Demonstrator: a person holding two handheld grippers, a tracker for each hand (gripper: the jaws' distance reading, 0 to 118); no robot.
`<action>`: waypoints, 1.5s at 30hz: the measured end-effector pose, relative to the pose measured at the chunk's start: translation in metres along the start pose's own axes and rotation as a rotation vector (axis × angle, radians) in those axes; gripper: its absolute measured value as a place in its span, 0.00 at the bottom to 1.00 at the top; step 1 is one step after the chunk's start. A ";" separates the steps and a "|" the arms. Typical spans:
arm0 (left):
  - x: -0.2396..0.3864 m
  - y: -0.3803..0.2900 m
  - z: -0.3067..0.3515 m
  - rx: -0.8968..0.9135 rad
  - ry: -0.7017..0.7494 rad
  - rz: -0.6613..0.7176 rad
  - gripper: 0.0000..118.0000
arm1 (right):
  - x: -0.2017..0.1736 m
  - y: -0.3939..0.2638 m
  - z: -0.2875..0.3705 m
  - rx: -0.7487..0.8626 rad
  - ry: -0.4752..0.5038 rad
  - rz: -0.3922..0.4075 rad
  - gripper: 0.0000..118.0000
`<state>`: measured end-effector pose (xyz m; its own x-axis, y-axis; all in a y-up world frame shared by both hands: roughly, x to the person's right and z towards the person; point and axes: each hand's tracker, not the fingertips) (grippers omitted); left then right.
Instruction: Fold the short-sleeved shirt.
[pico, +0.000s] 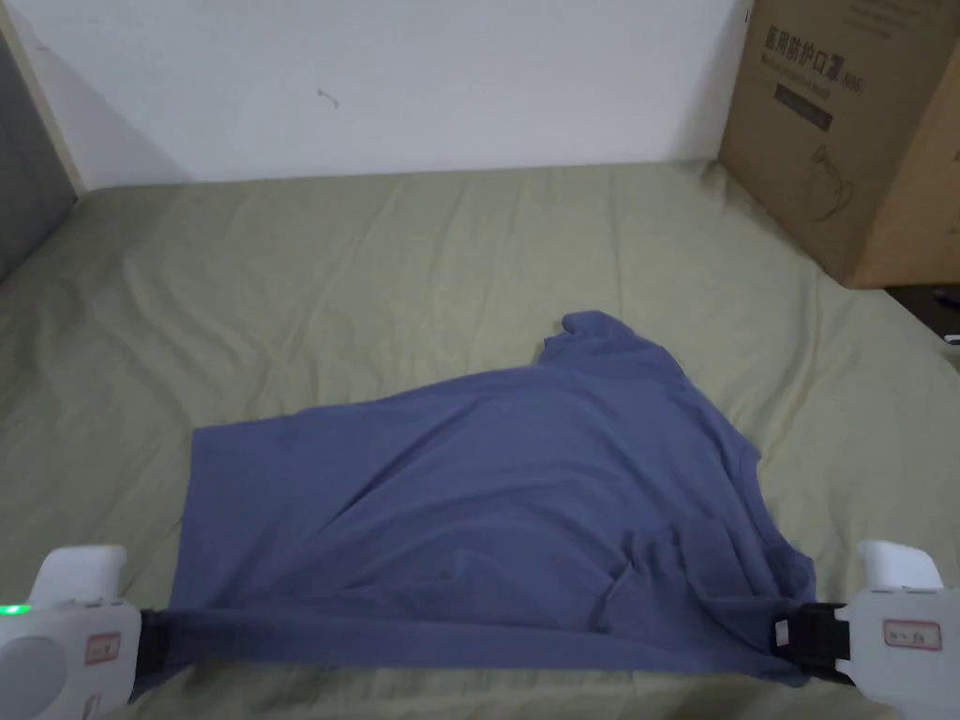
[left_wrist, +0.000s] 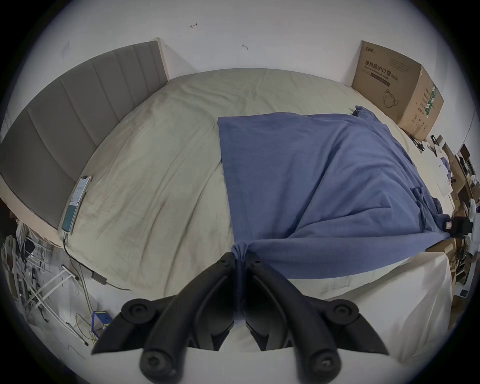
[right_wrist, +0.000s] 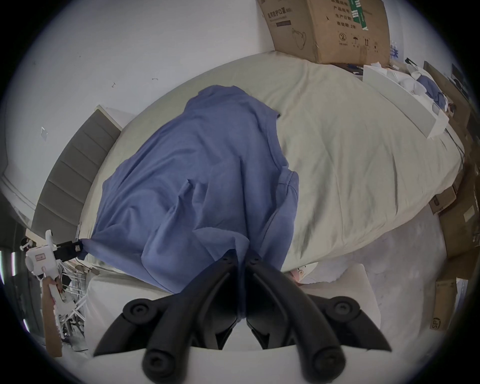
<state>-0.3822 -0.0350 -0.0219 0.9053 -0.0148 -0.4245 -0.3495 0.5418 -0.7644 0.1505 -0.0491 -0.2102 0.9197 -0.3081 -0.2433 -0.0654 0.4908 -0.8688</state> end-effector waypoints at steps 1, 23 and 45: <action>0.003 0.000 -0.001 0.006 0.012 -0.006 0.05 | 0.002 -0.001 -0.003 0.003 -0.001 -0.002 0.03; 0.009 0.112 0.001 0.054 -0.176 0.138 0.00 | -0.052 0.102 0.020 0.148 0.078 0.178 0.00; 0.004 0.236 -0.203 -0.133 0.030 0.077 0.61 | -0.077 0.206 -0.122 -0.035 0.091 0.159 0.00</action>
<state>-0.5096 -0.0777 -0.3024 0.8678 -0.0042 -0.4970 -0.4480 0.4261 -0.7859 0.0189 -0.0243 -0.4230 0.8581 -0.3021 -0.4153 -0.2219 0.5113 -0.8303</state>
